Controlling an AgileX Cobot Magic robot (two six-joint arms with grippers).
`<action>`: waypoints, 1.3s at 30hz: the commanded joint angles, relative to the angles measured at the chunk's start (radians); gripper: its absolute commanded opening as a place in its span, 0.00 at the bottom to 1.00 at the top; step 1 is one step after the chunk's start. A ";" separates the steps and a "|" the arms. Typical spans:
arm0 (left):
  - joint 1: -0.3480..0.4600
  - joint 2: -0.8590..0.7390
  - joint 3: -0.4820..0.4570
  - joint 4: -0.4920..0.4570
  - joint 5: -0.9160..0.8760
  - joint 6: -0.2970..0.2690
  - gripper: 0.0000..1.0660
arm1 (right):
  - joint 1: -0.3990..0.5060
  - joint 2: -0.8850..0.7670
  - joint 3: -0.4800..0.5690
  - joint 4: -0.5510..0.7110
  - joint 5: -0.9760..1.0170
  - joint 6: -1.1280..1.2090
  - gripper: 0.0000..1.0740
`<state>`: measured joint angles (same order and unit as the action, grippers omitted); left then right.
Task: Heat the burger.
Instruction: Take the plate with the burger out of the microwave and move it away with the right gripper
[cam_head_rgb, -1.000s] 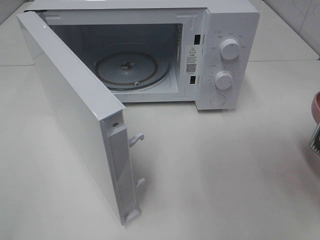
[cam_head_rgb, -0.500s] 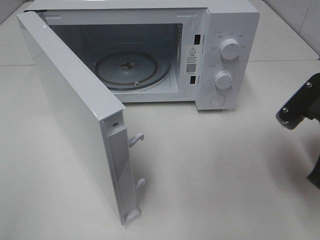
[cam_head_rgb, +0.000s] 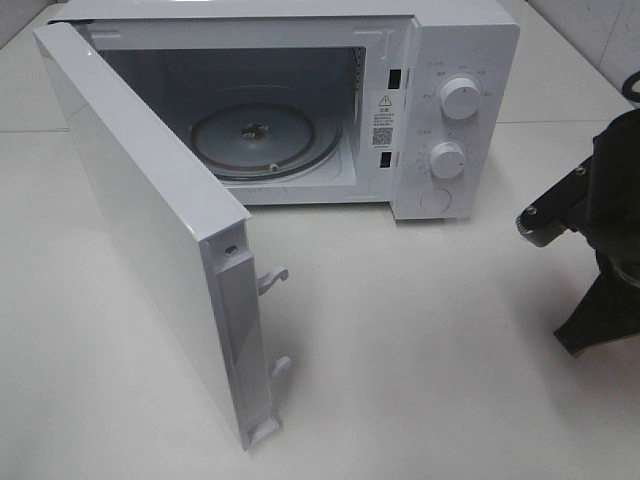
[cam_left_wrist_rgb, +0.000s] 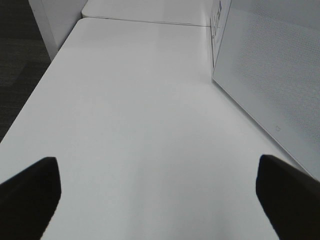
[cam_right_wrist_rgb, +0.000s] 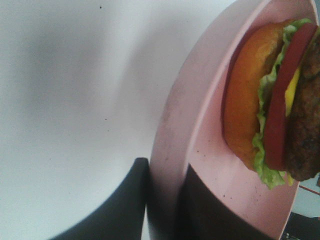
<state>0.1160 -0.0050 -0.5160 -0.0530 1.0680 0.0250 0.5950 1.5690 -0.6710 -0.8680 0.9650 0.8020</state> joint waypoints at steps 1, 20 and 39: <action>-0.002 -0.011 0.001 -0.002 0.000 -0.004 0.92 | -0.016 0.021 -0.005 -0.062 0.034 0.063 0.00; -0.002 -0.011 0.001 -0.002 0.000 -0.004 0.92 | -0.159 0.051 -0.004 -0.077 -0.012 0.155 0.00; -0.002 -0.011 0.001 -0.002 0.000 -0.004 0.92 | -0.168 0.227 -0.005 -0.021 -0.112 0.234 0.05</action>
<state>0.1160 -0.0050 -0.5160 -0.0530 1.0680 0.0250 0.4310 1.8000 -0.6740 -0.8810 0.8200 1.0220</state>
